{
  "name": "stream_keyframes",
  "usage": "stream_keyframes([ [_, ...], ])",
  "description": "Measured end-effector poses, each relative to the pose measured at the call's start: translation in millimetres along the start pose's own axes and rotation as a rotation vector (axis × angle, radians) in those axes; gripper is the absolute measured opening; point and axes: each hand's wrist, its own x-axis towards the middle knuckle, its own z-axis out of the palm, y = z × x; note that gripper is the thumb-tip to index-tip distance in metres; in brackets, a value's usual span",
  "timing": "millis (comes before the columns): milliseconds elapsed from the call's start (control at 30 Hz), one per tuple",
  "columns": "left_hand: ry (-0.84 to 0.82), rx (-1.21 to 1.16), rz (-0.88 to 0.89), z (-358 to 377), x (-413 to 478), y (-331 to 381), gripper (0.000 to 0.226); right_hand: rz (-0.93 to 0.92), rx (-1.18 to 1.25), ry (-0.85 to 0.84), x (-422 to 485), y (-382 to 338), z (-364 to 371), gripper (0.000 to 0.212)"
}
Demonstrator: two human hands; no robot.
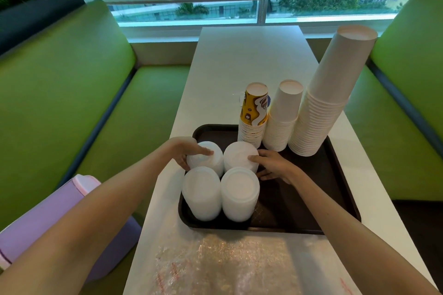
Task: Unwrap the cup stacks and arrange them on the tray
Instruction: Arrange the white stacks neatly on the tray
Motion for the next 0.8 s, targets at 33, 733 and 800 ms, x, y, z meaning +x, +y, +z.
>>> stream_keyframes([
  [33, 0.006, 0.002, 0.006, -0.1, -0.9, -1.3, 0.074, -0.001, -0.002, 0.000, 0.0, -0.4, 0.4, 0.052],
  [733, -0.011, 0.015, 0.009, 4.5, -2.9, -5.3, 0.072, 0.030, -0.017, 0.009, -8.1, -0.7, 1.5, 0.055],
  [800, -0.015, 0.015, 0.002, 4.4, -1.8, -5.0, 0.073, 0.035, -0.016, 0.003, -8.3, -0.7, 1.6, 0.055],
])
